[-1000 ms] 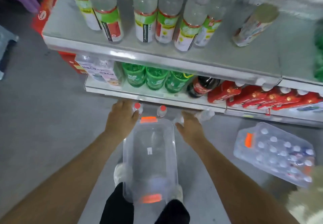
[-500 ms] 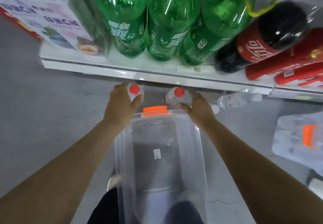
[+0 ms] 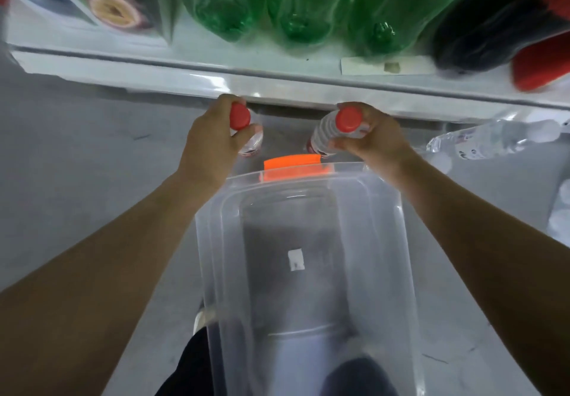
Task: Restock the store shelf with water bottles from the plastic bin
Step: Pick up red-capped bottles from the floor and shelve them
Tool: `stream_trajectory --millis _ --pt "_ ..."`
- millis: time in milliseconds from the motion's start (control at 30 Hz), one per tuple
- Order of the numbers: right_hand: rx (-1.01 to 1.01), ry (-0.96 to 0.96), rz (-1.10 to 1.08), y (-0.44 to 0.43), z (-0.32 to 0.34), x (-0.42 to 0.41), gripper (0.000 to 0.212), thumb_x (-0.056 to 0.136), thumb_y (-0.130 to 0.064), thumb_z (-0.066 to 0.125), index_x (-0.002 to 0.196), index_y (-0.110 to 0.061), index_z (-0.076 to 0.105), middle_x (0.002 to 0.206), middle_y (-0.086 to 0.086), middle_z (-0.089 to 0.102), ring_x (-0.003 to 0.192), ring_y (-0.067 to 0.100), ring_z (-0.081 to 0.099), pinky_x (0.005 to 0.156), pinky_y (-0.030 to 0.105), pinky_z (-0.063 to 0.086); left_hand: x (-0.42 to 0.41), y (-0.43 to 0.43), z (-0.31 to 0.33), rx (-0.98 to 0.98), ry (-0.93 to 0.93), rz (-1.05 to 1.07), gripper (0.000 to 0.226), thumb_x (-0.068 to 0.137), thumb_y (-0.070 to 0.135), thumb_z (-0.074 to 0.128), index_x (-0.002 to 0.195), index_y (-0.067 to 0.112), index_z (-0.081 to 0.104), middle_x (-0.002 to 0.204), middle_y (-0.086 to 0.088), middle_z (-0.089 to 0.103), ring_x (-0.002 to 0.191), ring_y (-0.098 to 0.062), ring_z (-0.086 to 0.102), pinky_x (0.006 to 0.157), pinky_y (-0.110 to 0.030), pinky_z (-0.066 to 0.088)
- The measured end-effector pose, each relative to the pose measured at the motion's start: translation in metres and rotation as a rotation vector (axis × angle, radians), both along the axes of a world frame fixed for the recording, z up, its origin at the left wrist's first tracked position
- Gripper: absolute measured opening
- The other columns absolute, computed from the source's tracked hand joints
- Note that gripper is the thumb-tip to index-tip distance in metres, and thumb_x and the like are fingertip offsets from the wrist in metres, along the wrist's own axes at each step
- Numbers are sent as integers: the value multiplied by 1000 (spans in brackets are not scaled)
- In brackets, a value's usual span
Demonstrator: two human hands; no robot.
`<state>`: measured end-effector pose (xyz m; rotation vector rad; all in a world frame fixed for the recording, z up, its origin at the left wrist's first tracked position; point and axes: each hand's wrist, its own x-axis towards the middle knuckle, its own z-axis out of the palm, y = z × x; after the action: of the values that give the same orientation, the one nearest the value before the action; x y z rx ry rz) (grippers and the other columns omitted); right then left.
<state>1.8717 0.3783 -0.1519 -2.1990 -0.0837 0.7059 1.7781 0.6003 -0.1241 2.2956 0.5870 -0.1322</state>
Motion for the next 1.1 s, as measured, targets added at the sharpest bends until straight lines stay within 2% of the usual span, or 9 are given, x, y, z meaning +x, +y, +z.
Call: stream_trajectory --millis 233,400,500,667,733,833,933,1000,1100 --pt "40 -19 -76 -1 9 -11 56 61 -16 84 113 -22 65 108 2 69 107 24 62 102 43 44 -2 11 15 180 -1 -62 35 89 27 59 112 2 49 99 -20 61 93 -38 56 75 -31 36" --pt "159 -1 -193 -8 49 -24 55 69 -8 80 118 -21 61 110 -9 63 105 11 58 102 26 42 -12 19 65 279 -26 -122 39 89 30 58 117 4 49 105 -19 62 93 -40 56 78 -37 38" --pt "180 -25 -197 -13 92 -30 54 70 -12 79 119 -24 61 113 -10 63 109 13 60 102 35 45 -22 22 116 310 -69 -135 39 90 30 56 117 2 49 107 -20 61 95 -40 56 78 -40 39" --pt "219 -100 -187 -16 188 -38 49 71 -14 79 113 -32 60 108 -8 65 103 19 63 98 37 48 -35 19 223 391 -99 -162 45 89 34 56 119 2 47 102 -24 62 92 -43 57 77 -42 41" --pt "220 -133 -171 -18 236 -39 44 73 -16 78 111 -28 63 99 -7 65 88 13 64 86 23 51 -39 14 270 397 -96 -141 48 88 37 57 120 4 47 102 -25 62 93 -43 57 77 -42 41" --pt "260 -192 -98 -23 310 -40 31 74 -13 77 103 -18 68 89 -8 65 73 -6 56 71 5 42 -48 5 345 389 -130 -84 48 86 38 57 118 4 47 101 -25 62 93 -43 56 78 -42 41" --pt "324 -182 -46 -24 391 -47 24 74 -9 76 86 -27 67 71 -24 67 68 -10 57 71 8 43 -64 -7 424 364 -168 -38 47 87 38 57 119 5 48 102 -23 62 93 -41 57 77 -40 40" --pt "359 -196 -15 -25 445 -53 21 74 -9 76 87 -24 68 65 -22 66 61 -6 55 66 13 44 -76 -16 481 371 -185 21 46 88 37 56 121 6 47 105 -23 62 97 -41 56 74 -37 36" --pt "417 -261 6 -25 540 -71 18 76 -13 75 91 -22 69 79 -13 68 76 4 58 76 16 47 -102 -26 571 367 -236 103 46 88 37 56 120 6 47 105 -23 62 98 -41 56 71 -35 33"
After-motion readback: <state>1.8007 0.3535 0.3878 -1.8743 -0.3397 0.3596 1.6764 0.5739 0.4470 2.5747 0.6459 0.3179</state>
